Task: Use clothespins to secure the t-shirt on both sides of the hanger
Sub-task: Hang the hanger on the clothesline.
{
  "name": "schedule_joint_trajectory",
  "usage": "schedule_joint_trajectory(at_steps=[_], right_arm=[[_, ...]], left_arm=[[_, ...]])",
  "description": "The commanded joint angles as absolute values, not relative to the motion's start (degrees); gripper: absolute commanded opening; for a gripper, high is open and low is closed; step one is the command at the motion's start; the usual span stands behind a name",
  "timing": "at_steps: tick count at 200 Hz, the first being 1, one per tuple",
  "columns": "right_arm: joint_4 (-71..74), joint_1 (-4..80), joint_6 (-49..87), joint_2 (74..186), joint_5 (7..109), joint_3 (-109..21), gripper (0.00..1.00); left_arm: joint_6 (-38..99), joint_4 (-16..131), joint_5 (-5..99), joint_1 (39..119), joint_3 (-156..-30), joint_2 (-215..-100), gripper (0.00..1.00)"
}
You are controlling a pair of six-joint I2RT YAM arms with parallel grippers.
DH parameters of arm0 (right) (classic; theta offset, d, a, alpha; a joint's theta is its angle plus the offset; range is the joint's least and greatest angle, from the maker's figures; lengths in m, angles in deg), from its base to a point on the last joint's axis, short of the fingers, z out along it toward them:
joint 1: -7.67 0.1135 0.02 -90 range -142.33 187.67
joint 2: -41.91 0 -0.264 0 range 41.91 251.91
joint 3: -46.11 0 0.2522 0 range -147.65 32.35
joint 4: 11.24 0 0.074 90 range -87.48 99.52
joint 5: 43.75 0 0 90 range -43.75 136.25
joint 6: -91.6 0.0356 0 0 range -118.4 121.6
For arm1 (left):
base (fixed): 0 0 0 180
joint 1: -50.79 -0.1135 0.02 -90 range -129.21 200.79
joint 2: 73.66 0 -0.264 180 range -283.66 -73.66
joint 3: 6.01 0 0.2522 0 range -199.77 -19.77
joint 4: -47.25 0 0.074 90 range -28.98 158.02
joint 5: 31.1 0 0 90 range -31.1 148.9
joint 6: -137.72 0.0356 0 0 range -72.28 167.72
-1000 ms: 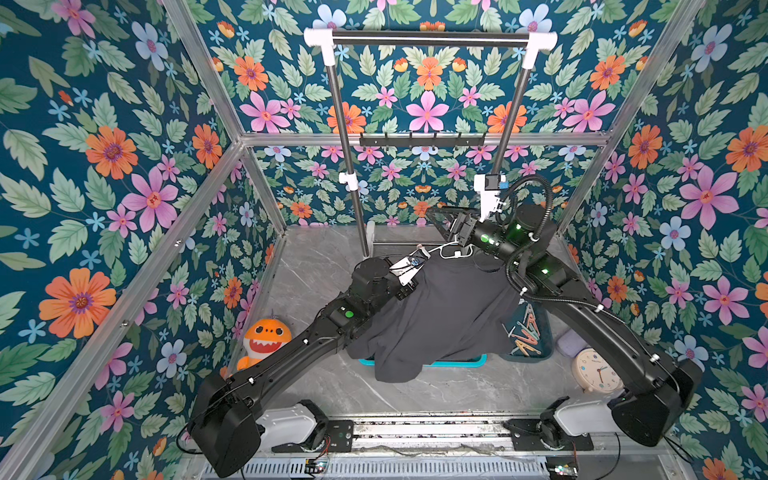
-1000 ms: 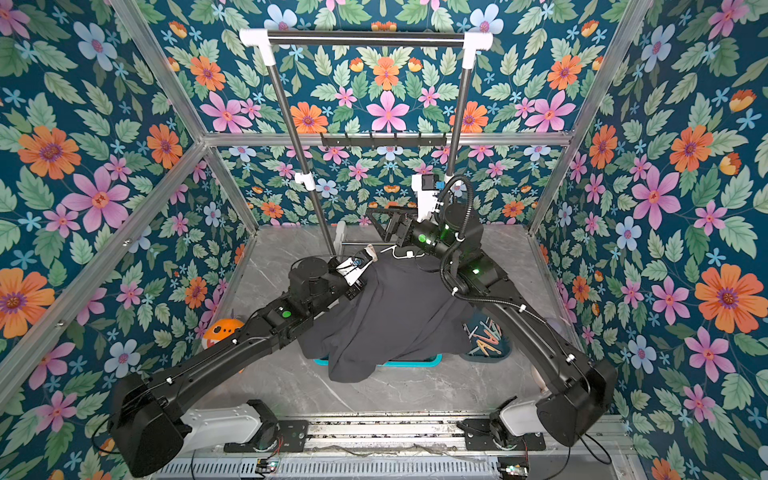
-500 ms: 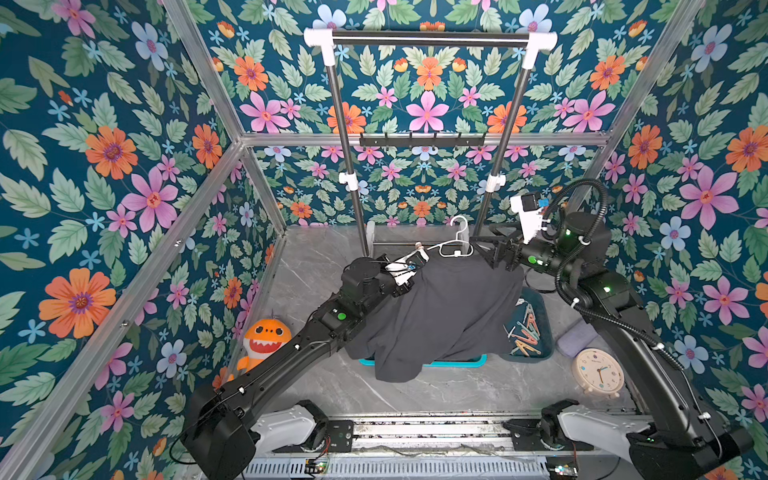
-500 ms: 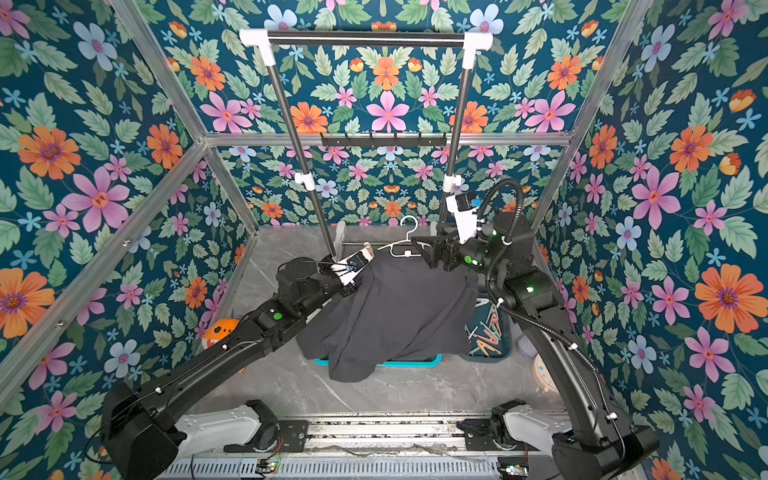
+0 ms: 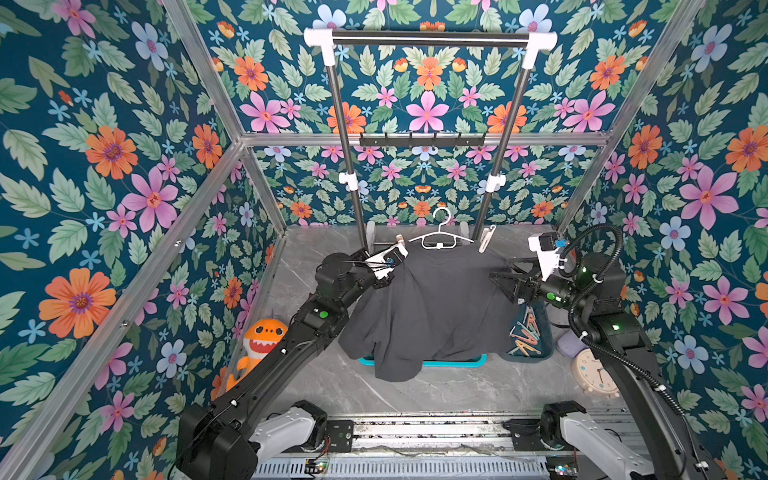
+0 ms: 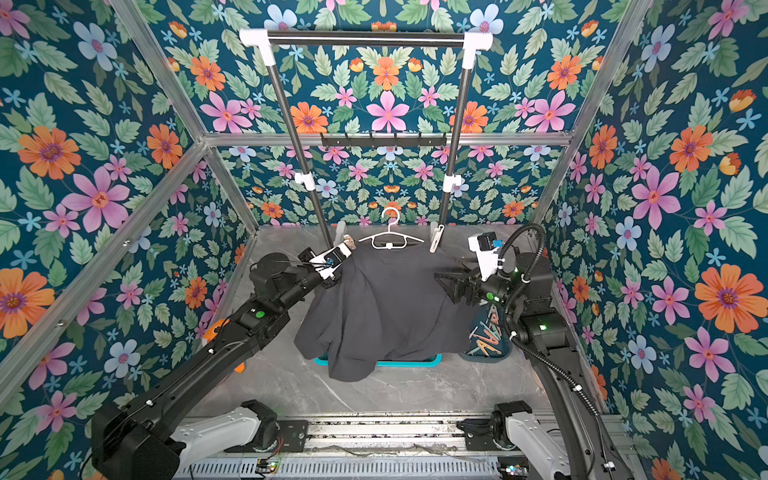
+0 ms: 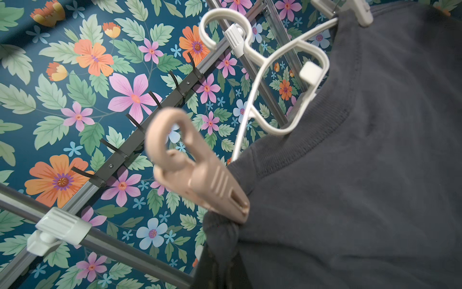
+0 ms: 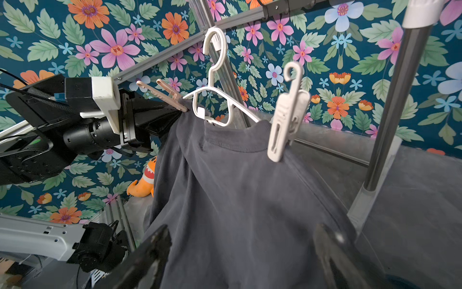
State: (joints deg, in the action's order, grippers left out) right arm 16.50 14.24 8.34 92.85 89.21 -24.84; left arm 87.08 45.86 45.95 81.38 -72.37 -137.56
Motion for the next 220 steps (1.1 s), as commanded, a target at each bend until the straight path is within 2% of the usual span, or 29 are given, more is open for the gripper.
schedule_joint_trajectory(at_steps=[1, 41, 91, 135, 206, 220], right_arm=[[11.8, 13.1, 7.1, 92.0, 93.9, -22.5, 0.89], [13.4, 10.3, 3.1, 92.8, 91.7, -22.5, 0.89], [11.1, 9.6, 0.6, 99.0, 101.1, -25.5, 0.88], [7.2, 9.6, 1.6, 102.9, 105.5, -25.4, 0.85], [4.5, 9.6, 4.5, 106.4, 110.3, -24.3, 0.70], [5.5, 9.7, 4.4, 106.9, 110.8, -24.7, 0.64]], left_arm=[[88.3, 40.0, 43.4, 80.7, -71.4, -136.5, 0.00], [89.5, 39.0, 42.5, 79.8, -69.3, -135.0, 0.00], [89.5, 39.7, 42.3, 79.5, -68.6, -134.0, 0.00], [89.6, 39.2, 42.7, 78.8, -68.2, -133.1, 0.00], [89.0, 38.1, 43.0, 78.7, -68.0, -133.4, 0.00], [88.9, 37.8, 43.3, 78.7, -67.9, -133.5, 0.00]])
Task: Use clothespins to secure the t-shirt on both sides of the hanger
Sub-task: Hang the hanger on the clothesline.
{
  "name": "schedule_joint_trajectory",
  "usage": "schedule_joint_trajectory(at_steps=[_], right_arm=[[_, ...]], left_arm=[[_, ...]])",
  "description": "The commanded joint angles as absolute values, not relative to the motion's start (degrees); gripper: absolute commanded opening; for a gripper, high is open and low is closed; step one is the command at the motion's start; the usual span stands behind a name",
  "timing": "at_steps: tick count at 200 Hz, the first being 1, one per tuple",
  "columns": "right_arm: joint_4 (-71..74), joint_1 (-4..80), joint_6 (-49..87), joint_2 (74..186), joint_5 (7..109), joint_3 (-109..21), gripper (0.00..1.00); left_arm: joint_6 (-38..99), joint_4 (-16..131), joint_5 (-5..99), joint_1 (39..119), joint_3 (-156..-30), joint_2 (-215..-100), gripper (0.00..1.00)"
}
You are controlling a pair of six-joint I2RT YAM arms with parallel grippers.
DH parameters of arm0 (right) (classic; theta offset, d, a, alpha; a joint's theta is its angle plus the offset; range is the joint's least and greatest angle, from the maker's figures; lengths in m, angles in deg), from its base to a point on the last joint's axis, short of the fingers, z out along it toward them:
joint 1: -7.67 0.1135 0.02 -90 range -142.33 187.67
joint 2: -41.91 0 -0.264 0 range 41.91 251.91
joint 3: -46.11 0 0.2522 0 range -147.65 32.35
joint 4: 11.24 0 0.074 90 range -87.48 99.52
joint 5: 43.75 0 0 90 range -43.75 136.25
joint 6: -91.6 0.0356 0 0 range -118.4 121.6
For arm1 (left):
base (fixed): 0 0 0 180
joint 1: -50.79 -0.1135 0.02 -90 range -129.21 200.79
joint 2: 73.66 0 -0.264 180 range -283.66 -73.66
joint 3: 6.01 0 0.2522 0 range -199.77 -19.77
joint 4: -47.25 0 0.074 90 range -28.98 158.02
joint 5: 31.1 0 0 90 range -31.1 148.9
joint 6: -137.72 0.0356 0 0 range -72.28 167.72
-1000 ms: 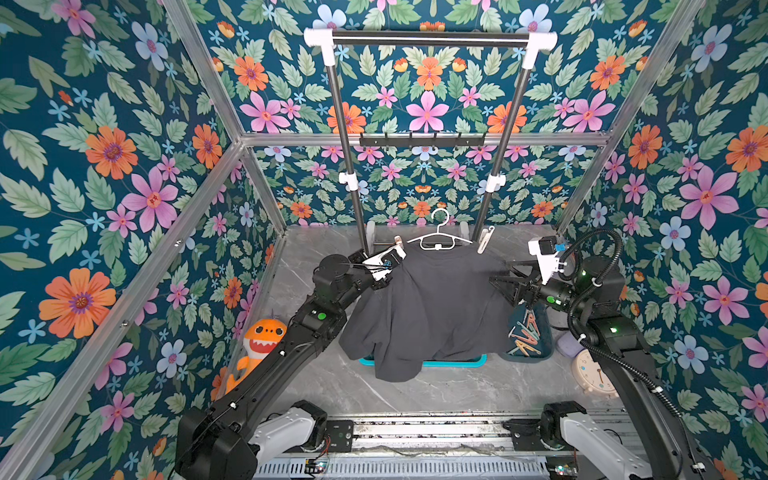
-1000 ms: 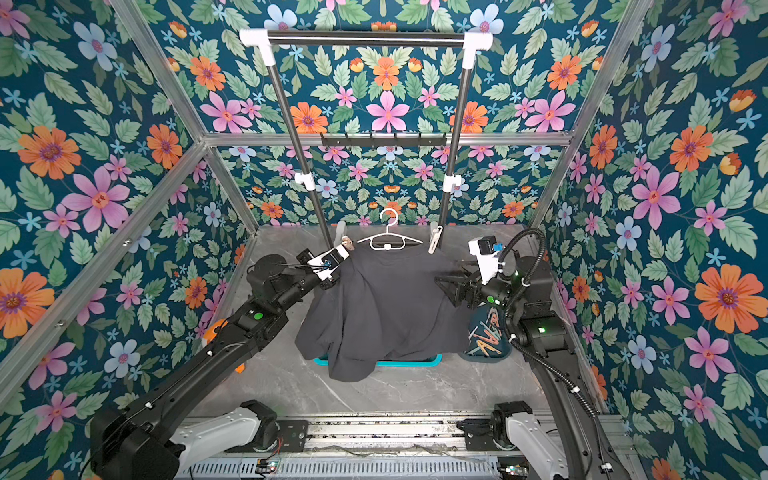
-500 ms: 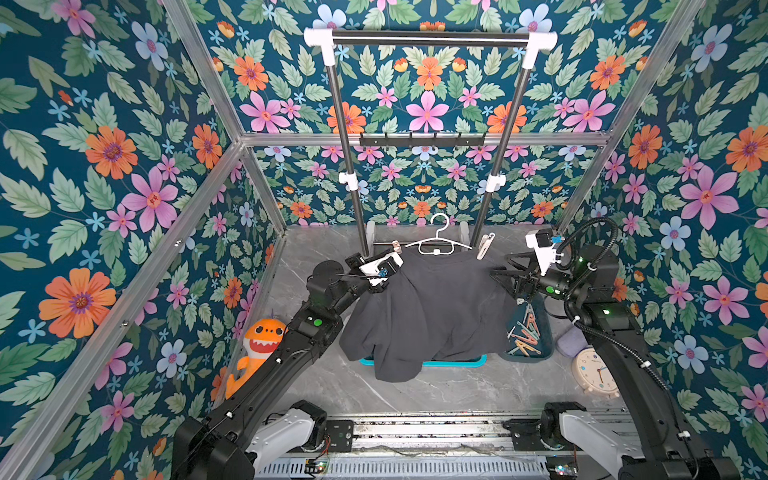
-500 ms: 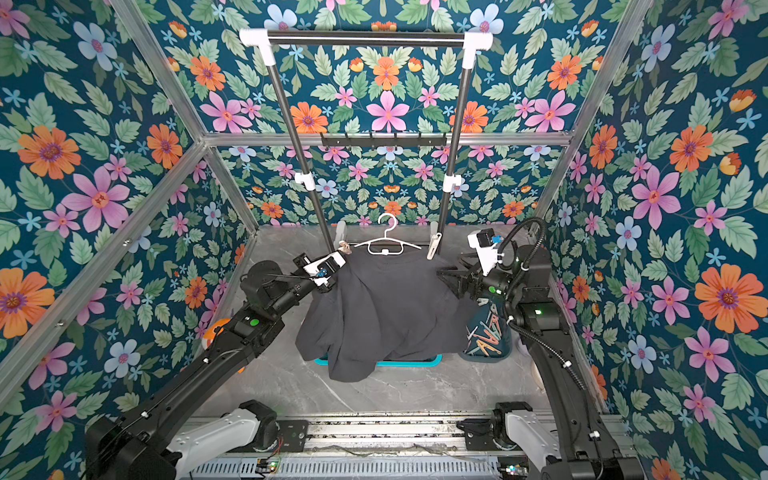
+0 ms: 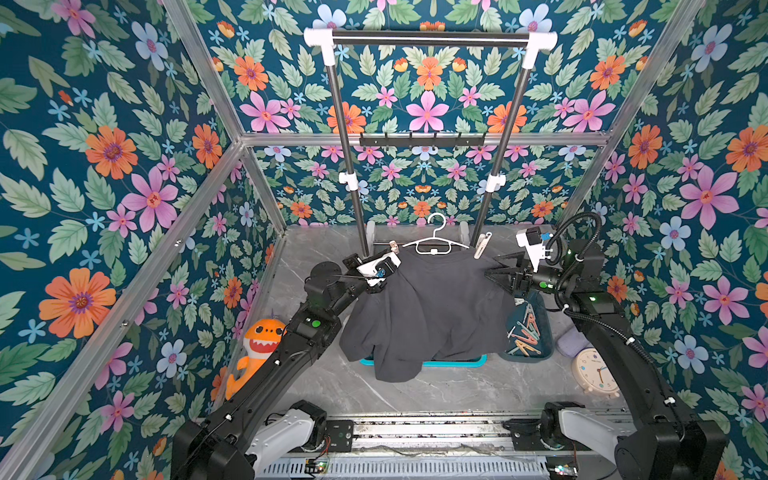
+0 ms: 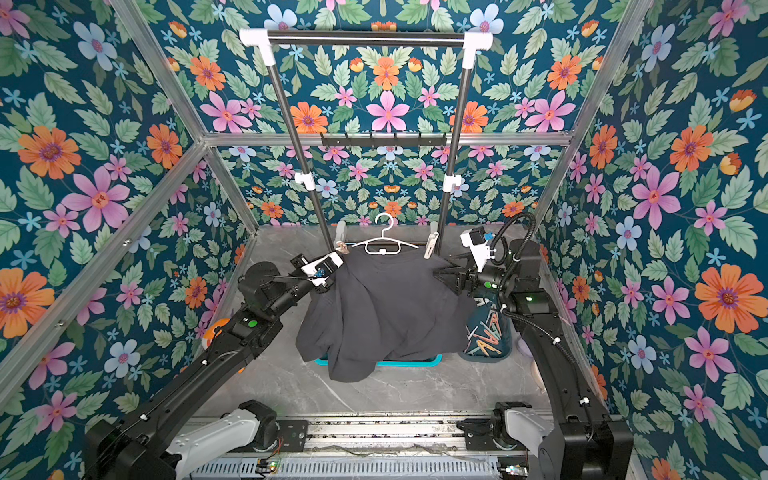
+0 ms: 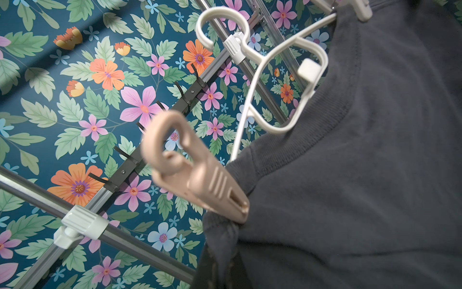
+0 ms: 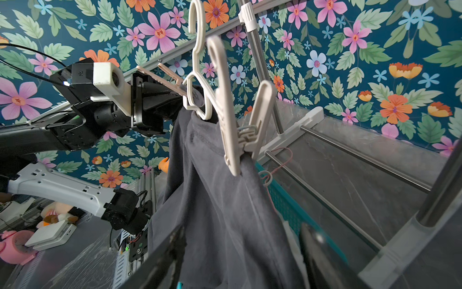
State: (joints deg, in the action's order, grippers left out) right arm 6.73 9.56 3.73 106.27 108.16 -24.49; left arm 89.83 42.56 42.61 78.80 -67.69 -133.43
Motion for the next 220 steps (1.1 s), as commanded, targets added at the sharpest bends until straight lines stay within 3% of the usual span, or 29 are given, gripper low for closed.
schedule_joint_trajectory(at_steps=[1, 59, 97, 162, 183, 220], right_arm=[[5.5, 9.7, 4.4, 107.0, 110.9, -24.7, 0.64], [8.6, 10.1, 3.9, 107.5, 110.8, -25.4, 0.50], [13.8, 11.7, 1.1, 108.6, 108.2, -27.0, 0.33], [14.5, 12.0, 1.2, 106.3, 106.5, -26.2, 0.23], [14.5, 12.0, 1.3, 105.9, 106.2, -26.0, 0.12], [15.1, 12.1, 1.4, 105.9, 106.3, -26.3, 0.10]], left_arm=[[88.9, 37.9, 43.3, 78.7, -67.9, -133.6, 0.00], [88.9, 37.5, 43.5, 78.6, -68.1, -134.1, 0.00], [89.0, 37.2, 43.9, 78.6, -68.1, -134.0, 0.00], [89.2, 36.9, 44.3, 78.2, -67.7, -134.3, 0.00], [89.3, 36.2, 44.6, 78.0, -67.3, -134.4, 0.00], [89.0, 35.5, 44.2, 77.7, -67.0, -134.9, 0.00]])
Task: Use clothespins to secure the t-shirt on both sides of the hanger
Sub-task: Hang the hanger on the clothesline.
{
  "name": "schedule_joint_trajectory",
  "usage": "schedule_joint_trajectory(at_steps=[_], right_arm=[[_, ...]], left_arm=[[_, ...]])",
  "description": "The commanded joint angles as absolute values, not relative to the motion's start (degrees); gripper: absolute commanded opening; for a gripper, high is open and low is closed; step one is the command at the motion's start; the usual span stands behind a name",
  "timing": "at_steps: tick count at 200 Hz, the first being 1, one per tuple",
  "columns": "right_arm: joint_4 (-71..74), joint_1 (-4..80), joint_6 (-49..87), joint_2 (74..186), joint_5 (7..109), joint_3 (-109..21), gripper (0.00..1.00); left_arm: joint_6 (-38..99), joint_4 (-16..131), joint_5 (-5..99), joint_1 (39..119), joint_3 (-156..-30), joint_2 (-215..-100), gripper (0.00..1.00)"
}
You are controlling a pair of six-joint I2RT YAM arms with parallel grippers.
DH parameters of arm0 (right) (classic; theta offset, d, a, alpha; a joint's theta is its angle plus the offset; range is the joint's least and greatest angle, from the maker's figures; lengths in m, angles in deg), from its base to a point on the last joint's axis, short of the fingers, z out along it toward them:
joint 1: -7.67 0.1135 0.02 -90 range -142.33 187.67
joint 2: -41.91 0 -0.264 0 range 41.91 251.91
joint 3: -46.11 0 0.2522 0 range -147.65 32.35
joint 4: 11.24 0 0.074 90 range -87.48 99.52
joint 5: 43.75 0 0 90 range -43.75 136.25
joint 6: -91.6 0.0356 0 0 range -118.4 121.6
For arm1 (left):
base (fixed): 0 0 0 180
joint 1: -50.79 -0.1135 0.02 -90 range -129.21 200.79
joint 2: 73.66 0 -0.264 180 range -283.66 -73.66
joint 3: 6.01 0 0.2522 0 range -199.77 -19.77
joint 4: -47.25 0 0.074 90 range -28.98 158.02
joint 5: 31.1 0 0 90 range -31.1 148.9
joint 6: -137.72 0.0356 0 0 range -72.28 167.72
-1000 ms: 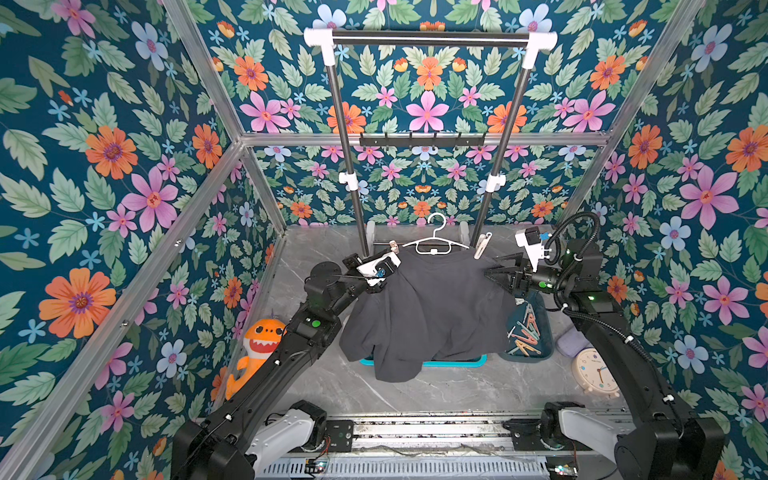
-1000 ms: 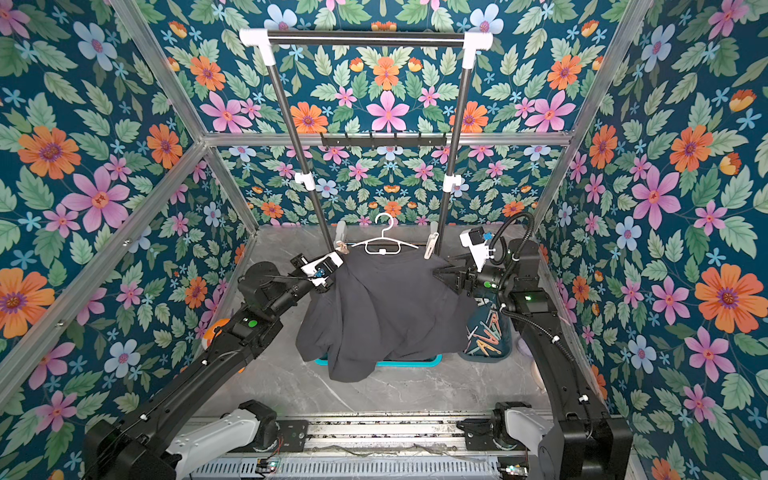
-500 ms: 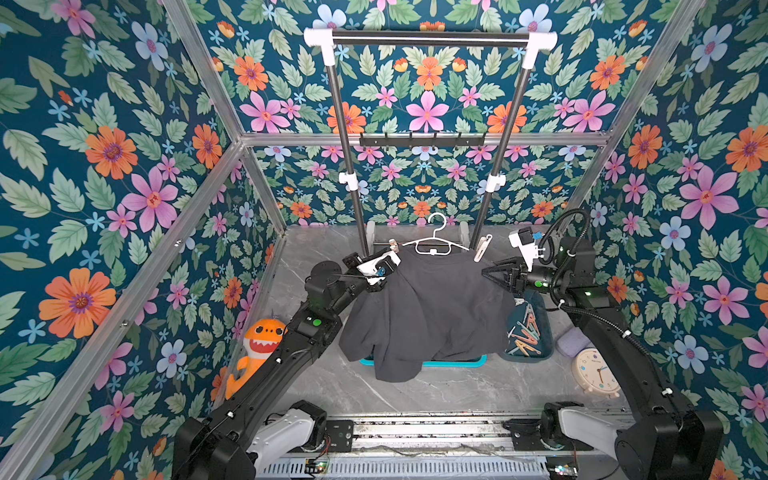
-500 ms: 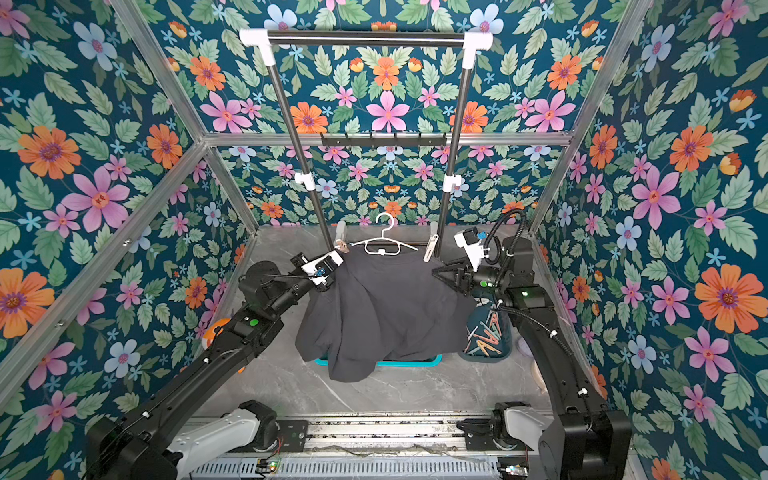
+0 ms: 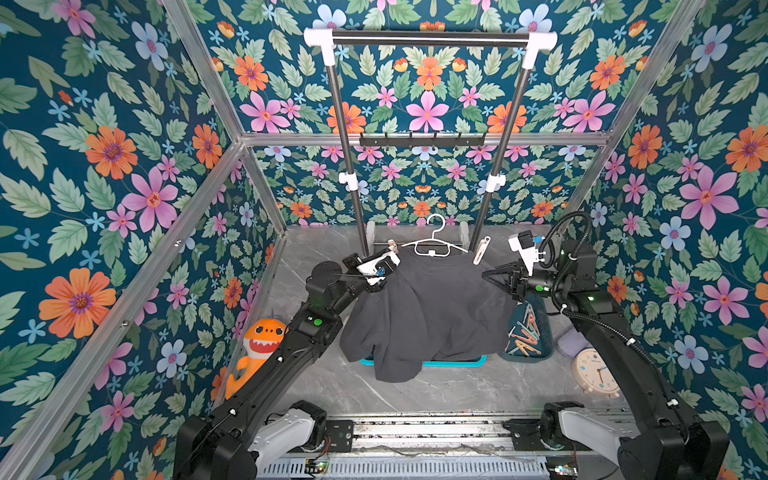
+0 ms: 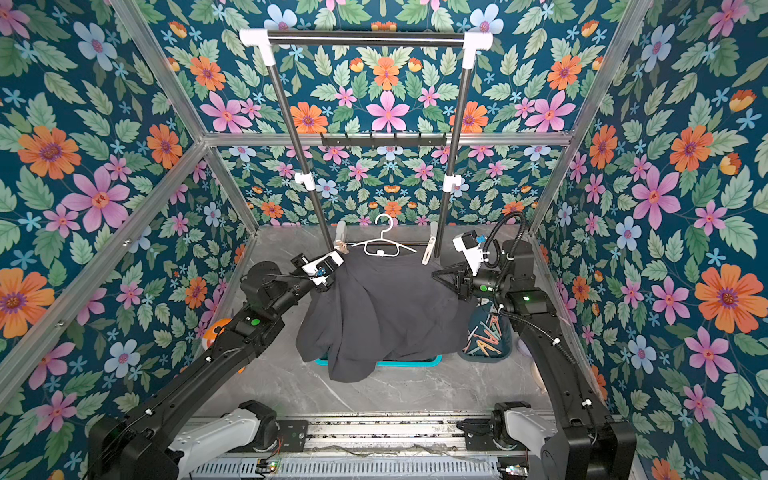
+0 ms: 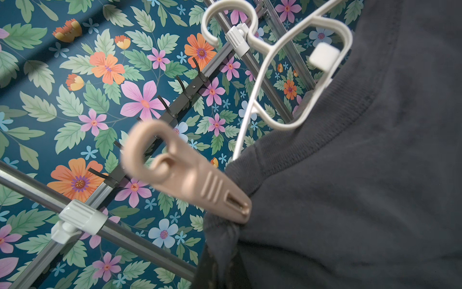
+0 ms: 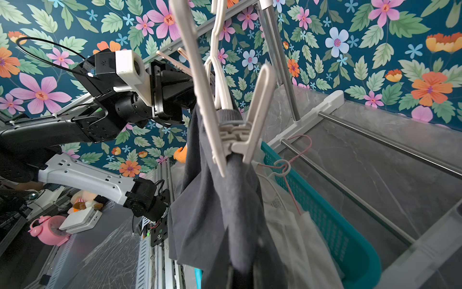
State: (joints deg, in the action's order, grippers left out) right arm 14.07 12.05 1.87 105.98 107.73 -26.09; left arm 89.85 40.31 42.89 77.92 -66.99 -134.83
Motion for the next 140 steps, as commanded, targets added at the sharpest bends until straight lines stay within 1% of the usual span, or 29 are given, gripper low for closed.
schedule_joint_trajectory(at_steps=[1, 29, 43, 52, 59, 71, 87, 94, 104, 118, 122, 140], right_arm=[[15.2, 12.0, 1.4, 105.8, 106.3, -26.3, 0.10], [15.7, 12.1, 2.4, 105.3, 106.2, -26.5, 0.04], [16.3, 12.1, 2.6, 104.9, 105.7, -26.7, 0.00], [16.6, 12.2, 2.7, 104.5, 105.1, -26.5, 0.00], [16.8, 12.5, 2.8, 104.2, 104.4, -26.4, 0.00], [17.2, 12.8, 3.5, 103.7, 103.3, -26.5, 0.00], [18.4, 13.6, 3.8, 103.0, 102.4, -27.2, 0.00], [18.8, 14.0, 4.4, 102.7, 101.5, -27.6, 0.00], [19.8, 14.3, 4.9, 102.1, 100.3, -28.2, 0.00], [20.7, 14.5, 6.0, 101.5, 99.0, -29.1, 0.00], [21.0, 14.6, 6.2, 101.2, 98.4, -29.4, 0.00], [21.7, 14.9, 9.1, 100.2, 96.0, -31.0, 0.00]], left_arm=[[88.9, 35.5, 44.3, 77.7, -67.0, -134.9, 0.00], [88.4, 34.8, 44.5, 77.5, -67.2, -135.4, 0.00], [87.3, 33.9, 45.5, 77.5, -67.2, -135.8, 0.00], [86.9, 33.8, 45.9, 77.5, -67.4, -135.9, 0.00], [86.7, 33.7, 46.1, 77.5, -67.4, -136.0, 0.06], [86.3, 33.1, 46.2, 77.5, -67.1, -136.1, 0.28], [86.0, 32.9, 46.2, 77.5, -66.9, -136.2, 0.48], [85.7, 33.0, 46.5, 77.5, -66.9, -136.2, 0.60], [85.4, 33.1, 47.0, 77.5, -66.9, -136.3, 0.78], [85.2, 33.2, 47.5, 77.5, -66.9, -136.3, 0.98], [85.1, 33.3, 47.8, 77.5, -66.9, -136.3, 1.00], [84.9, 34.6, 48.5, 77.5, -67.2, -135.8, 1.00]])
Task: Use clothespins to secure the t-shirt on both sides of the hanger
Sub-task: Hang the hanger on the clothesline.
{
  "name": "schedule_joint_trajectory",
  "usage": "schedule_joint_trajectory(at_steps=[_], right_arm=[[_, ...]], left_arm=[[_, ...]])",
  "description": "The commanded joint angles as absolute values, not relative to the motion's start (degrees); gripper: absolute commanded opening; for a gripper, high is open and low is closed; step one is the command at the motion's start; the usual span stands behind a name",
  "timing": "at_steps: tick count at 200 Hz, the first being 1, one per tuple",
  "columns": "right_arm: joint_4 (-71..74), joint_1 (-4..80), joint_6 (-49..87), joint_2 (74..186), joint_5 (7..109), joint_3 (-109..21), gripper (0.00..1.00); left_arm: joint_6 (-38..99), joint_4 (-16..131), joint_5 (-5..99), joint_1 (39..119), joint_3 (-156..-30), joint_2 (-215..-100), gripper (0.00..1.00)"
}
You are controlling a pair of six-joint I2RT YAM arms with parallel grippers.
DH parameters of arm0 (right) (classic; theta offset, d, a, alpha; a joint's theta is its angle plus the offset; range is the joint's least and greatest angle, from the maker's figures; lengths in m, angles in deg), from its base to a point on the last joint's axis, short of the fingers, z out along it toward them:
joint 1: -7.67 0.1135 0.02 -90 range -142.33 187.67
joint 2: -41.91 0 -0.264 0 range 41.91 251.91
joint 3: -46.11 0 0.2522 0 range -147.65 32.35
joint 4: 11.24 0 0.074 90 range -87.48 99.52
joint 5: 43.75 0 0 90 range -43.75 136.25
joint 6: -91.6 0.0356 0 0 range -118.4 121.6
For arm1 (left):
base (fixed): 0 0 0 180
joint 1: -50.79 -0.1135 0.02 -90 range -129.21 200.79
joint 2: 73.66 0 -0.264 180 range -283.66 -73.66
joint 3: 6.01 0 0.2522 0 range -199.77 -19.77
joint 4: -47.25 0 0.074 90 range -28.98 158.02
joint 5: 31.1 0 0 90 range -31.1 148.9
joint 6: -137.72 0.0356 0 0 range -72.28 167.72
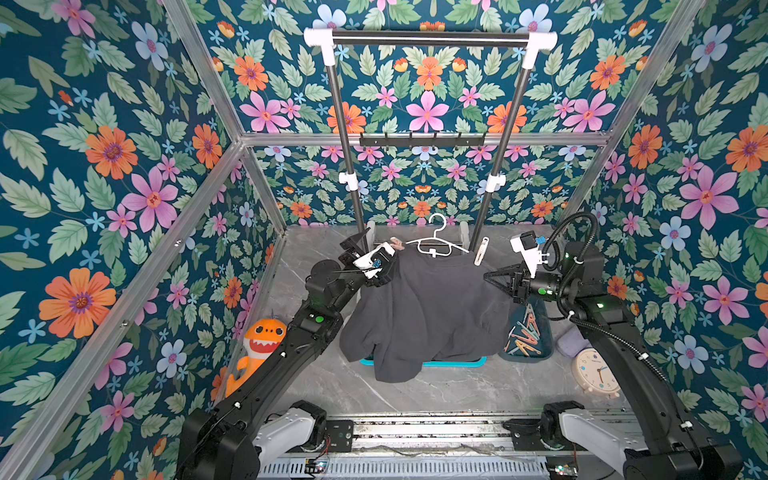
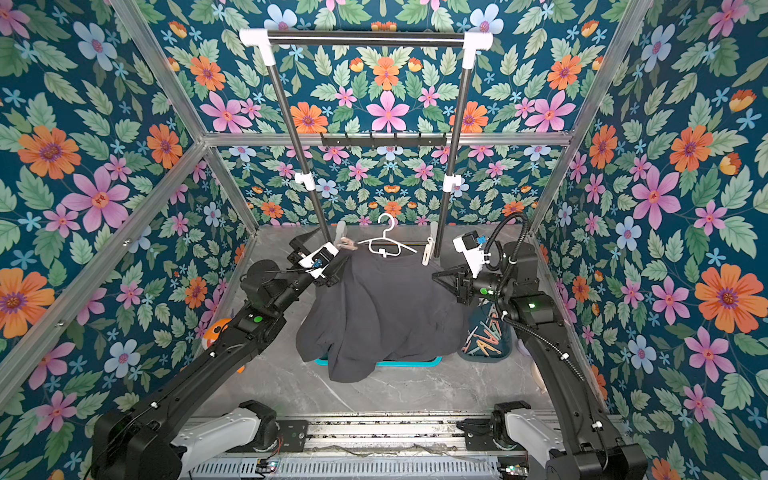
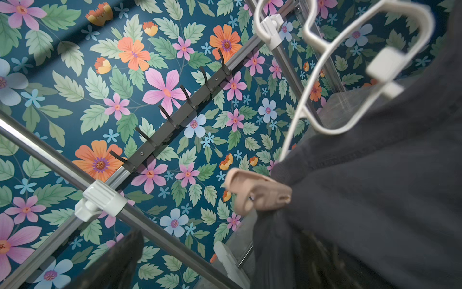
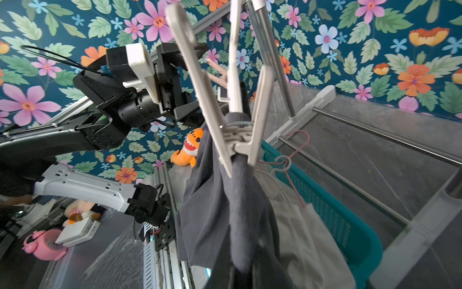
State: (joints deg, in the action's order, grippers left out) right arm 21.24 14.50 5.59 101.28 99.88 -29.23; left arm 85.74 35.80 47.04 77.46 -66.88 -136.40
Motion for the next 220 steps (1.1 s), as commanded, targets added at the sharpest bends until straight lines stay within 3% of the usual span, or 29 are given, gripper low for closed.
schedule_joint_trajectory(at_steps=[1, 63, 117, 168, 220], right_arm=[[21.8, 14.9, 9.2, 100.1, 95.9, -31.2, 0.00], [29.6, 15.9, 9.6, 99.4, 90.5, -39.5, 0.00], [33.6, 18.2, 14.6, 101.3, 79.8, -48.1, 0.00], [32.2, 19.8, 19.4, 102.8, 78.0, -55.6, 0.00], [26.8, 21.2, 19.3, 104.3, 74.6, -60.1, 0.00]], left_arm=[[84.9, 34.7, 48.6, 77.5, -67.3, -135.8, 1.00], [80.3, 37.6, 53.3, 77.5, -68.1, -134.6, 1.00], [71.6, 45.0, 57.7, 77.5, -75.5, -136.1, 1.00], [59.6, 49.5, 56.9, 77.5, -78.5, -137.3, 1.00], [56.0, 50.2, 54.7, 77.5, -79.1, -137.8, 1.00]])
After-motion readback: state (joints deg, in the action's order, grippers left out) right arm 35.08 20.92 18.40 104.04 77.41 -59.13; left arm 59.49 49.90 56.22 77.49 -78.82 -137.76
